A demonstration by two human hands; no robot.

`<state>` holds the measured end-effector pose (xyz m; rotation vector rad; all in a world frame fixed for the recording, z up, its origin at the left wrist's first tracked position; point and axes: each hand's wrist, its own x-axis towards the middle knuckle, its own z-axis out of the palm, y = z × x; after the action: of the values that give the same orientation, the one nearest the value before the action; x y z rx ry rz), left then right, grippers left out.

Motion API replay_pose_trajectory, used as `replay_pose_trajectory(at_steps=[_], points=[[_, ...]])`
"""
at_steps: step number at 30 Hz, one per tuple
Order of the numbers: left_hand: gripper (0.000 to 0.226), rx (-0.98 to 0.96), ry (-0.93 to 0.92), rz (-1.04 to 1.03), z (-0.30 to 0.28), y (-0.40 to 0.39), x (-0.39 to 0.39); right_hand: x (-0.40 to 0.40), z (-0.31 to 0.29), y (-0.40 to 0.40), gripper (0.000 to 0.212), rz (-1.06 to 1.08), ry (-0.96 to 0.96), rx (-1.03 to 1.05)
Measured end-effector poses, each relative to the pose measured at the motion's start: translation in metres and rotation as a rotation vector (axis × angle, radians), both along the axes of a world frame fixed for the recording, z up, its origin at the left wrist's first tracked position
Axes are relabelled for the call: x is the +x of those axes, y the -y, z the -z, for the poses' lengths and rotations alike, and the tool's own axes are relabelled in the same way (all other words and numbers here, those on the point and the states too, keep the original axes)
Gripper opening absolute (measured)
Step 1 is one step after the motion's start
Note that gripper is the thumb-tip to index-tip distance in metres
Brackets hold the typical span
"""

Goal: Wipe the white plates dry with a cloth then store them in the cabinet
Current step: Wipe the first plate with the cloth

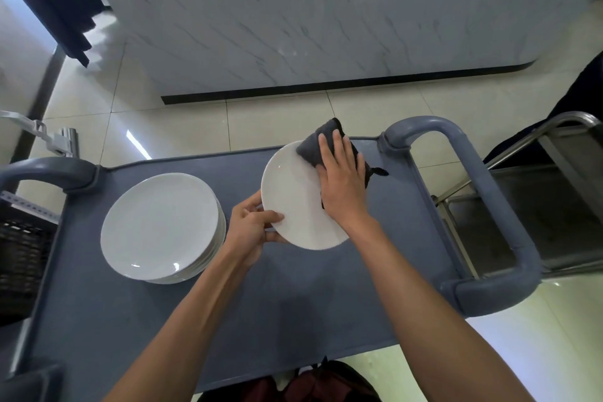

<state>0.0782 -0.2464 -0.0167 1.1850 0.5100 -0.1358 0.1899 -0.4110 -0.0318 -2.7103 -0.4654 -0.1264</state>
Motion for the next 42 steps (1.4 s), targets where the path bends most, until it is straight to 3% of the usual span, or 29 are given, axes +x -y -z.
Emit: replay_pose_trajectory(at_steps=[10, 20, 31, 42], points=[[0.053, -0.016, 0.028, -0.080, -0.003, -0.002, 0.007, -0.038, 0.023, 0.015, 0.058, 0.042, -0.071, 0.040], [0.054, -0.079, 0.062, -0.124, -0.006, 0.000, 0.012, -0.088, 0.024, -0.036, 0.064, 0.080, -0.133, 0.230], [0.057, -0.088, 0.052, -0.201, -0.011, -0.008, 0.007, -0.087, 0.020, -0.037, 0.061, 0.071, -0.084, 0.263], [0.058, -0.033, 0.035, -0.094, -0.014, -0.016, 0.004, -0.040, 0.011, -0.001, 0.061, 0.106, -0.091, 0.199]])
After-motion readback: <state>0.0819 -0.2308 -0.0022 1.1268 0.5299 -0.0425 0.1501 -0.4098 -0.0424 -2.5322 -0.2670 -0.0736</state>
